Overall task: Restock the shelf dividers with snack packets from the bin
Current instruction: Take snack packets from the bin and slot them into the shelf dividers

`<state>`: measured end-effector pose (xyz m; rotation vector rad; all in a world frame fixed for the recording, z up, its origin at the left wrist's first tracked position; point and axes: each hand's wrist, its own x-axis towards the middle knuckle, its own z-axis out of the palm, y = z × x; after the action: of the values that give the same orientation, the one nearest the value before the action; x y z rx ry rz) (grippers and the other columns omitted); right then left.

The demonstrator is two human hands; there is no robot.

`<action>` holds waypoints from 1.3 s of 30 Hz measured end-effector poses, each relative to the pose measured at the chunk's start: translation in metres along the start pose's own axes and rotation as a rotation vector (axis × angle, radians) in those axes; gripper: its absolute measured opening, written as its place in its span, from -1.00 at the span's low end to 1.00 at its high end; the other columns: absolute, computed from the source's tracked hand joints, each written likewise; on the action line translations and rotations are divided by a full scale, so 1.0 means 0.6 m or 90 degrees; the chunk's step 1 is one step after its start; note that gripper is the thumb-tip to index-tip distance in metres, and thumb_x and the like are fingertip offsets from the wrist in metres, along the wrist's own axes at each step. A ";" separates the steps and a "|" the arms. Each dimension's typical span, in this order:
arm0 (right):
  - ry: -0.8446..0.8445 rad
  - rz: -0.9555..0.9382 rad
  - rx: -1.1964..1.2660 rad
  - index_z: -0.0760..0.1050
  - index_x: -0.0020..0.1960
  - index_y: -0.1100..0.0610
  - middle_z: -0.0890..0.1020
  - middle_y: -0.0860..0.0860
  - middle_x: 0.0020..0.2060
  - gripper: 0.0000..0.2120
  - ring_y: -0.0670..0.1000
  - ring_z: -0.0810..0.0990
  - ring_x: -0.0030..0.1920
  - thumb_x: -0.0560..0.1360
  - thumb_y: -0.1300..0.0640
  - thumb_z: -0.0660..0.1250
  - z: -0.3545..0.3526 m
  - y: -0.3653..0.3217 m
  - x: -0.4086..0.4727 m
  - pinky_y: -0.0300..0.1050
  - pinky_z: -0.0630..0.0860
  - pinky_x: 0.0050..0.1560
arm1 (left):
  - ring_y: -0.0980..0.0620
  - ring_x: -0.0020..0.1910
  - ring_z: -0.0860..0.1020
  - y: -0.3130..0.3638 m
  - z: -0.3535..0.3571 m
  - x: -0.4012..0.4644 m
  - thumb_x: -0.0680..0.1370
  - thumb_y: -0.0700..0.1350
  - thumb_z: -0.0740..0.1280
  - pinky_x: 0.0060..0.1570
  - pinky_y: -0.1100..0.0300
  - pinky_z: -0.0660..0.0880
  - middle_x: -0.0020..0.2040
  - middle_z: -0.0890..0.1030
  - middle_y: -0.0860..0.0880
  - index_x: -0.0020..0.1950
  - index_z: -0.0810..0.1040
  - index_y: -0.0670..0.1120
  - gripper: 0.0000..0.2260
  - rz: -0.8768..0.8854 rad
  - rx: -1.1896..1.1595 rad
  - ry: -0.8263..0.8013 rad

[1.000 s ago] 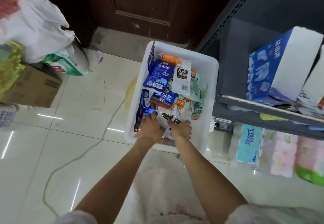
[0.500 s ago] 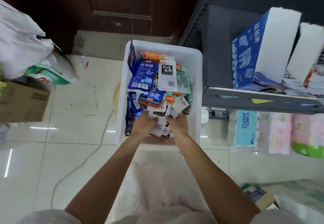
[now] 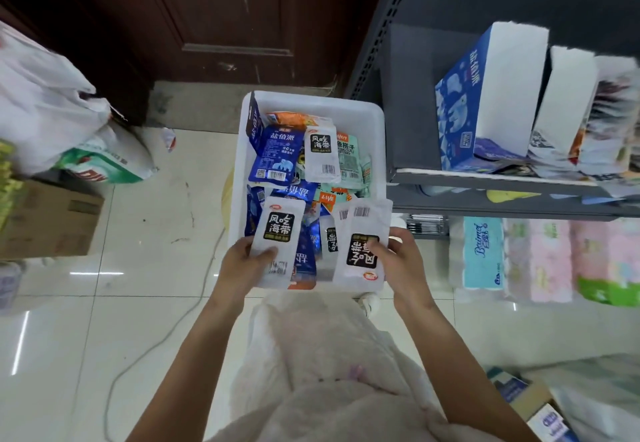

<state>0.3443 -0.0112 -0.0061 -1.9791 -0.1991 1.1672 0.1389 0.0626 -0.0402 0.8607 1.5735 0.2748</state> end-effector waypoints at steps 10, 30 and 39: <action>-0.125 -0.139 0.170 0.42 0.10 0.08 0.70 -0.03 -0.13 -0.79 -0.06 0.66 -0.19 0.53 0.31 0.28 -0.039 -0.040 -0.049 -0.20 0.57 -0.34 | -0.02 0.22 0.54 0.068 0.033 -0.069 0.54 -0.29 0.28 0.23 0.06 0.44 0.19 0.61 0.02 0.34 0.43 0.01 -0.60 0.143 -0.226 -0.208; -0.119 -0.331 0.191 0.38 0.27 -0.12 0.65 -0.07 -0.12 -0.46 -0.05 0.58 -0.15 0.49 0.44 0.15 -0.445 -0.096 0.069 -0.15 0.49 -0.18 | -0.02 0.19 0.57 0.158 0.470 -0.239 0.54 -0.33 0.27 0.12 0.04 0.56 0.24 0.59 -0.04 0.37 0.37 0.02 -0.55 0.343 -0.288 -0.075; -0.594 0.014 0.597 0.36 0.09 0.16 0.49 0.11 -0.15 -0.51 -0.04 0.41 -0.31 0.29 0.09 0.53 -0.542 -0.142 0.102 -0.25 0.39 -0.36 | 0.02 0.12 0.60 0.203 0.555 -0.272 0.54 -0.32 0.29 0.07 0.08 0.58 0.15 0.63 0.01 0.26 0.43 0.03 -0.64 0.387 -0.273 -0.015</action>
<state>0.6566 -0.1080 0.0928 -0.5574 -0.0648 1.7074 0.4867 -0.0593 0.0876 0.9718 1.1326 0.9938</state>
